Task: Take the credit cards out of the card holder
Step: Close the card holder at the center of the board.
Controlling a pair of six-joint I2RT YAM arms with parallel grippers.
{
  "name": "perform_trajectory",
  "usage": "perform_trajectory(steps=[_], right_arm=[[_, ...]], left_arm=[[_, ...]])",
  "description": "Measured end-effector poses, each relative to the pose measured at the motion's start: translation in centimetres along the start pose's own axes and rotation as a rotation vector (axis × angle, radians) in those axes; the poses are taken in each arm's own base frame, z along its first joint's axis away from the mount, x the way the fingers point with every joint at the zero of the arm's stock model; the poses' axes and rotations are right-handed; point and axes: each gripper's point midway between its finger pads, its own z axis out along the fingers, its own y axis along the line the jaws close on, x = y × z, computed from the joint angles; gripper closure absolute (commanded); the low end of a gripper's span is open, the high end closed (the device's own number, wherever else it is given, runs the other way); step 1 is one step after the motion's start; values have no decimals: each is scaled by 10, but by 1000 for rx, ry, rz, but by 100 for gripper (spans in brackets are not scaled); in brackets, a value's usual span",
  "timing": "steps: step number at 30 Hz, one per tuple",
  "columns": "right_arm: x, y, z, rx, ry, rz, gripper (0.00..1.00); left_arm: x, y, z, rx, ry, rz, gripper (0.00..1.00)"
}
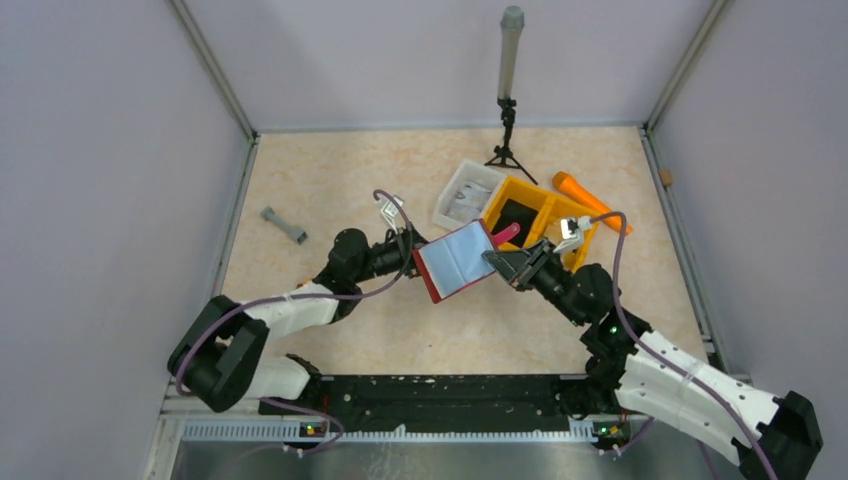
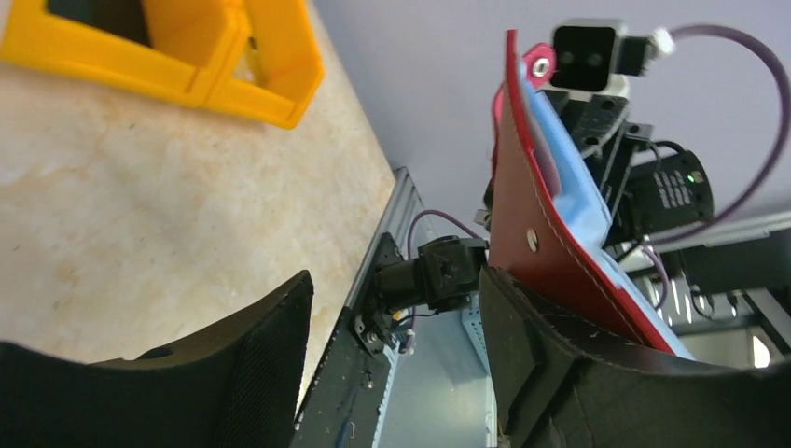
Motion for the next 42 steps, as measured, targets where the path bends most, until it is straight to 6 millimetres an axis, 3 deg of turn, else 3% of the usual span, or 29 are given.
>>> perform_trajectory(steps=[5, 9, 11, 17, 29, 37, 42], right_arm=[[-7, -5, -3, 20, -33, -65, 100], [0, -14, 2, 42, -16, -84, 100], [7, -24, 6, 68, 4, -99, 100], [21, -47, 9, 150, 34, -209, 100], [49, -102, 9, 332, 128, -451, 100], [71, -140, 3, 438, 233, -653, 100], [91, -147, 4, 485, 295, -812, 100]], left_arm=[[2, 13, -8, -127, -1, -6, 42], [15, 23, -5, -162, 39, -40, 58], [23, 29, -2, -178, 63, -56, 61], [33, 50, -2, -247, 83, -93, 62], [59, 135, -8, -465, 119, -215, 60], [70, 163, -10, -507, 130, -262, 59], [71, 166, -6, -489, 135, -267, 59]])
